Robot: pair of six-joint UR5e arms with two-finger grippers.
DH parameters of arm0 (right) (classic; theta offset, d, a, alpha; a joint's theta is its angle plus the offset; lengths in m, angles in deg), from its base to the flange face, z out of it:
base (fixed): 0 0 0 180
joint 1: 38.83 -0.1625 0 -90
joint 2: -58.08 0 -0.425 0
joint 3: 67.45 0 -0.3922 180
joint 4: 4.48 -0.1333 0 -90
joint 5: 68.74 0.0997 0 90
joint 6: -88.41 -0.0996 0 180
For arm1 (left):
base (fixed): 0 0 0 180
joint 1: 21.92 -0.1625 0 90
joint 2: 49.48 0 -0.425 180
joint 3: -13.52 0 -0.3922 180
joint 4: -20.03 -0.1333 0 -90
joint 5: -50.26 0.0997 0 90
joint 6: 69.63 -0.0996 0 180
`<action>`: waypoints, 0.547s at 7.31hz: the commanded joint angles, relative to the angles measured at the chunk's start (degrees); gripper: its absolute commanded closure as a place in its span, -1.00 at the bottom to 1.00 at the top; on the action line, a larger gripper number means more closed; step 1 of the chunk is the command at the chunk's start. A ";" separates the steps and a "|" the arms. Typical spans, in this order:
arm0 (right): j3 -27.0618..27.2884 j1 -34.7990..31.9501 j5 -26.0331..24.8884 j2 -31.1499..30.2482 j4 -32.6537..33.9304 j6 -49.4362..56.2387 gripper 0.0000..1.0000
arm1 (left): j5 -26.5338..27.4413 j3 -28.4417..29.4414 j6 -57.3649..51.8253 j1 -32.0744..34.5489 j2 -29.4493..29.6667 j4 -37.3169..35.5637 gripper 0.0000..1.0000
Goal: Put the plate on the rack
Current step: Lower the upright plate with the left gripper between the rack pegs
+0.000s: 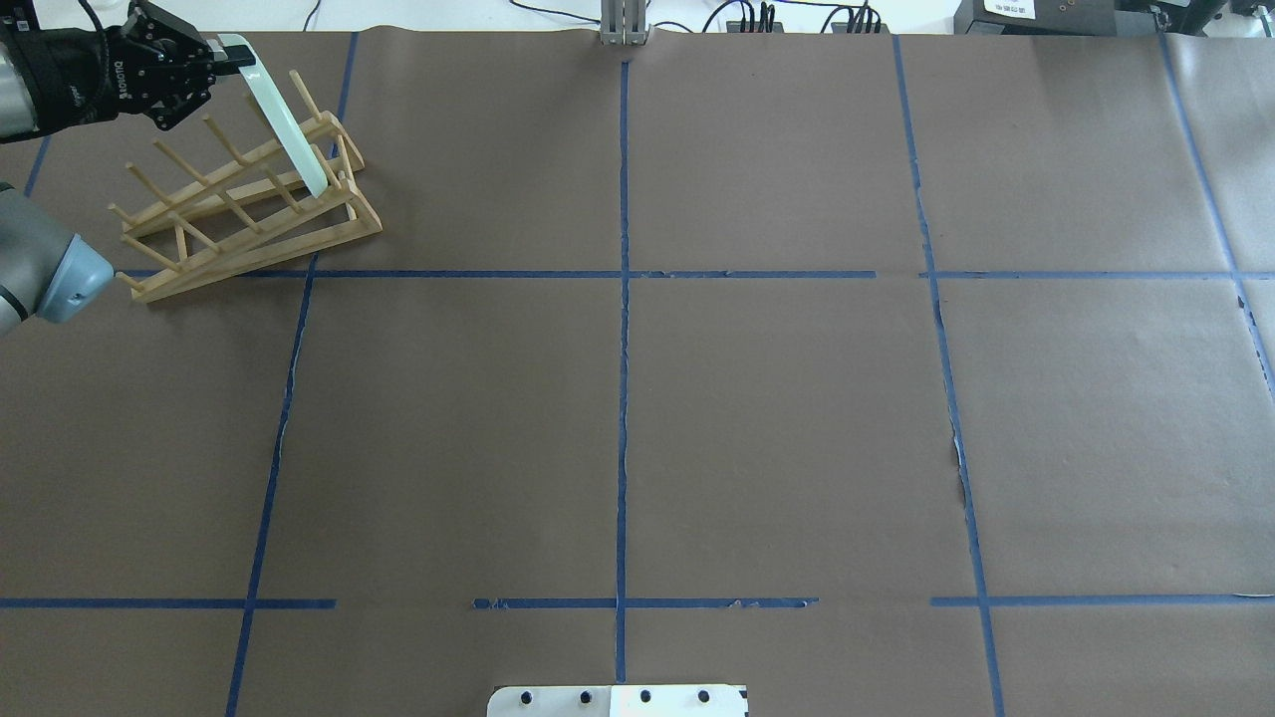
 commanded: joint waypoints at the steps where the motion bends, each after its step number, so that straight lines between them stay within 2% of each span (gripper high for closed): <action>1: 0.00 0.00 0.00 0.00 0.00 0.00 -1.00 | 0.00 0.14 0.00 0.08 -0.04 0.00 0.09; 2: 0.00 0.00 0.00 0.00 0.08 0.00 -1.00 | 0.00 0.05 0.09 0.08 0.05 0.00 -0.99; 4: 0.00 0.00 0.00 0.00 0.00 0.00 -1.00 | 0.00 0.05 0.09 0.08 0.05 0.17 -1.00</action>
